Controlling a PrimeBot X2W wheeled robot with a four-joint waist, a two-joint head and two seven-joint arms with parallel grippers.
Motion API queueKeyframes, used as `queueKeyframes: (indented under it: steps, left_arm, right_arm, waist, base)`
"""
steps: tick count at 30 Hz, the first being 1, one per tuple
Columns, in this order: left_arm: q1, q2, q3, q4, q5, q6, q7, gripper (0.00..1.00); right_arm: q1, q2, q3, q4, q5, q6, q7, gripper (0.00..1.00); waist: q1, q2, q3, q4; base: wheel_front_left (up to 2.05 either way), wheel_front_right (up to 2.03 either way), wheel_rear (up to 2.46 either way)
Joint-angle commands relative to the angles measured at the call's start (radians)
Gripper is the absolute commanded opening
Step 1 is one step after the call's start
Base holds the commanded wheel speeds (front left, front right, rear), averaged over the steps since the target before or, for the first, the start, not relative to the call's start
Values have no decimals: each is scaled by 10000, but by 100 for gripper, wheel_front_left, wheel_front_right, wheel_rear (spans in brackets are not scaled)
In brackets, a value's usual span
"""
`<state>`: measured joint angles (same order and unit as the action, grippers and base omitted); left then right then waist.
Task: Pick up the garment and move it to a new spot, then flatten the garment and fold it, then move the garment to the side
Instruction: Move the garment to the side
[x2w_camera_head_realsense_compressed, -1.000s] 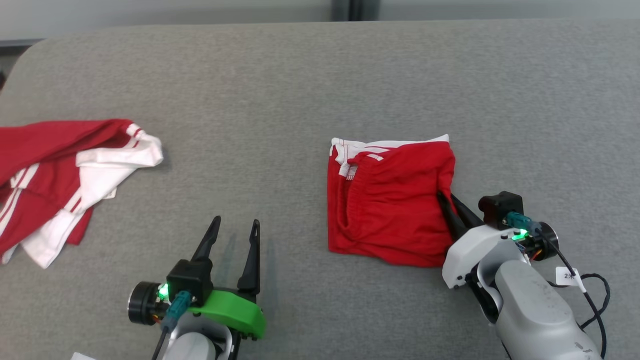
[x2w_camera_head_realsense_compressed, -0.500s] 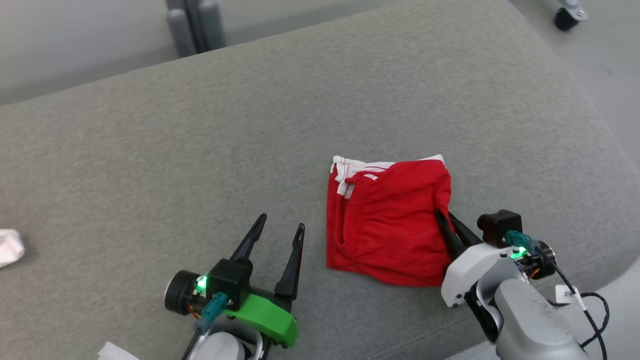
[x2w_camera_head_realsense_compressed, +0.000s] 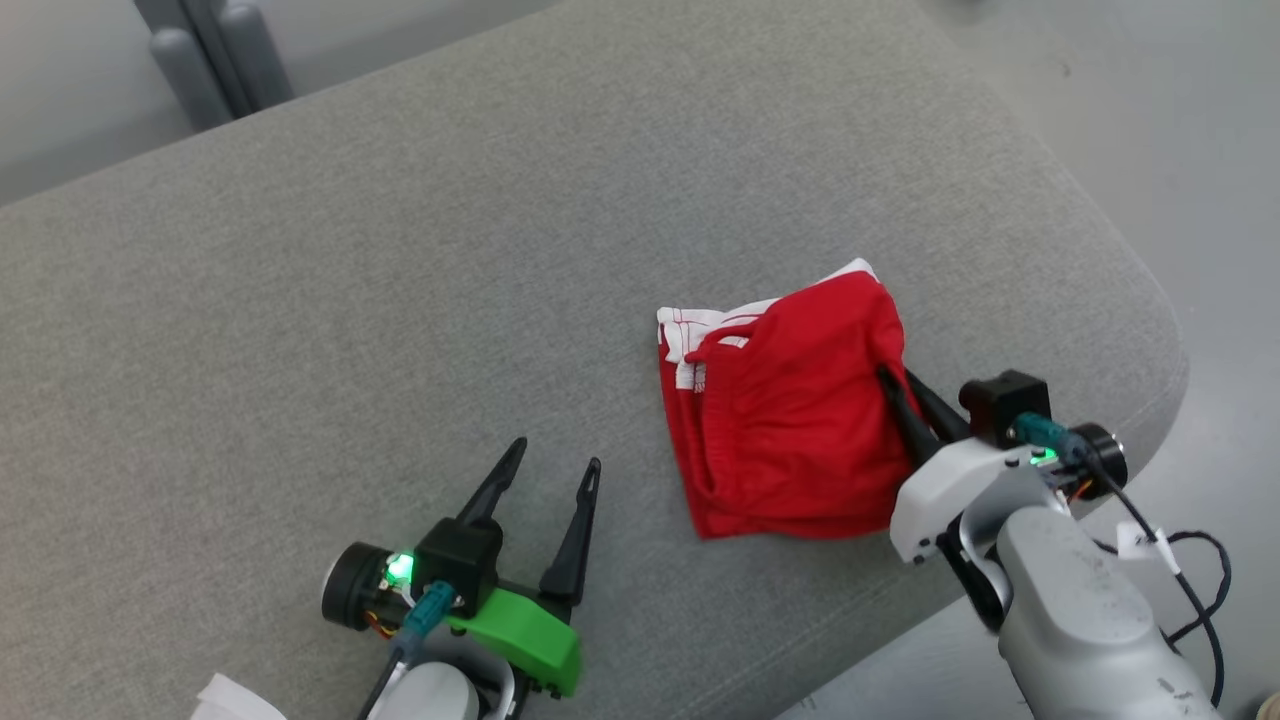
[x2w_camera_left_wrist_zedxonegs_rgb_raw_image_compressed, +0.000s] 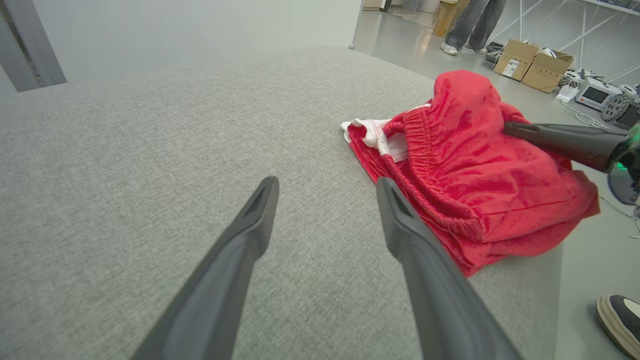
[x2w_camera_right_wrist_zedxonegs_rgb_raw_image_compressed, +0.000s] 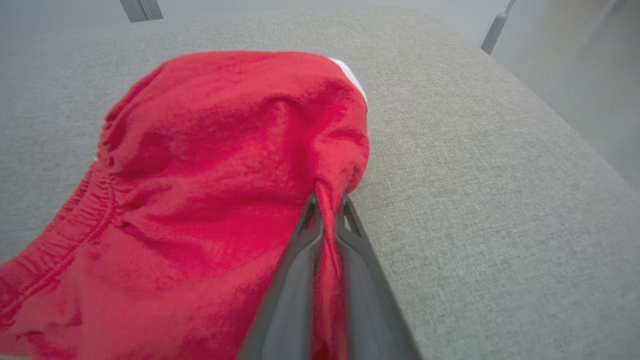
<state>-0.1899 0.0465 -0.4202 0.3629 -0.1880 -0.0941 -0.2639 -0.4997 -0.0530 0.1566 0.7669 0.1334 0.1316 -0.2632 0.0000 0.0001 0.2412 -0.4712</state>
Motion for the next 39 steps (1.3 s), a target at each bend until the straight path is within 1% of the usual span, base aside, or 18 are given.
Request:
queueKeyframes:
  steps: [1,6,12,17,19,22,25,26,27,28,29,32,34,35,37,39]
  left_arm:
    - [-254,79,152,-30,101,-37,-7,100]
    - [-735,92,372,-170,545,-160,-7,100]
    - [-1374,196,580,-360,881,-274,-7,100]
    - [-1779,264,645,-513,1094,-307,-5,100]
    - [-1875,259,731,-529,1025,-323,-1,100]
    - [-1945,244,757,-629,951,-345,4,100]
    - [-1953,248,807,-657,911,-336,13,100]
    - [-1948,253,810,-659,902,-339,15,100]
    - [-1946,264,806,-662,899,-339,16,100]
    - [-1934,262,803,-658,894,-340,16,100]
    - [-1902,263,794,-639,879,-332,18,100]
    - [-1818,237,785,-572,828,-337,33,100]
    - [-1689,211,863,-575,768,-339,33,100]
    - [-1637,187,903,-582,751,-340,27,100]
    - [-1514,156,997,-586,697,-325,26,100]
    - [-1419,125,1121,-592,626,-286,7,100]
  right_arm:
    - [-334,-143,-76,125,-266,-18,-19,0]
    - [-1595,-762,-366,727,-908,-18,-20,0]
    - [-3251,-1865,-1228,1612,-1678,-20,-19,0]
    - [-4392,-2883,-2596,2382,-2546,-18,23,0]
    - [-4721,-3268,-3165,2605,-2919,-20,76,0]
    - [-5058,-3529,-4305,2735,-3268,-18,65,0]
    - [-5125,-3696,-5439,2584,-3913,-19,75,0]
    - [-5182,-3794,-5723,2529,-4124,-19,76,2]
    - [-5235,-3841,-6112,2460,-4334,-20,73,35]
    - [-5241,-3831,-6436,2400,-4516,-20,69,76]
    - [-5232,-3789,-6806,2282,-4769,-19,57,100]
    - [-5252,-3549,-7581,1946,-5342,-19,13,100]
    - [-5281,-3312,-7865,1716,-5631,-19,0,100]
    - [-5323,-3085,-7930,1593,-5702,-19,-12,100]
    - [-5192,-2475,-7797,954,-5759,-17,-20,100]
    - [-5008,-2121,-7519,361,-5440,-19,-21,100]
  waist:
    - [0,-1,711,601]
    - [0,-1,1573,1219]
    - [0,-1,2608,1856]
    - [0,-1,3326,2328]
    - [0,-1,3522,2477]
    - [0,-1,3674,2638]
    - [0,-1,3691,2752]
    - [0,-1,3694,2785]
    - [0,-1,3685,2824]
    - [0,-1,3662,2850]
    - [0,-1,3617,2879]
    - [0,-1,3420,2938]
    - [0,-1,3189,2965]
    - [0,-1,3036,2975]
    - [0,-1,2689,3000]
    - [0,-1,2318,3068]
  base:
    - [0,0,0]
    - [0,0,0]
    - [0,0,0]
    - [0,0,0]
    - [0,0,0]
    - [0,0,0]
    - [0,0,0]
    - [0,0,0]
    - [0,0,0]
    - [0,0,0]
    - [0,0,0]
    - [0,0,0]
    - [0,0,0]
    - [0,0,0]
    - [0,0,0]
    - [0,0,0]
